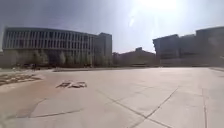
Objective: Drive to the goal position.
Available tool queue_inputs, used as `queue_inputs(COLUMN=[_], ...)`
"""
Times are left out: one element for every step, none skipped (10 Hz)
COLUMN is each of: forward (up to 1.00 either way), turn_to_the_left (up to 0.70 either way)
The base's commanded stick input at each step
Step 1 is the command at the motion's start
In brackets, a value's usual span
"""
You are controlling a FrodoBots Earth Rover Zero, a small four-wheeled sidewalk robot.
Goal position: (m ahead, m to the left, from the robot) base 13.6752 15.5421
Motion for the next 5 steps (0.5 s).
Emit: queue_inputs(forward=[0.7, 0.7, 0.7, 0.7, 0.7], turn_to_the_left=[0.01, 0.01, 0.01, 0.01, 0.01])
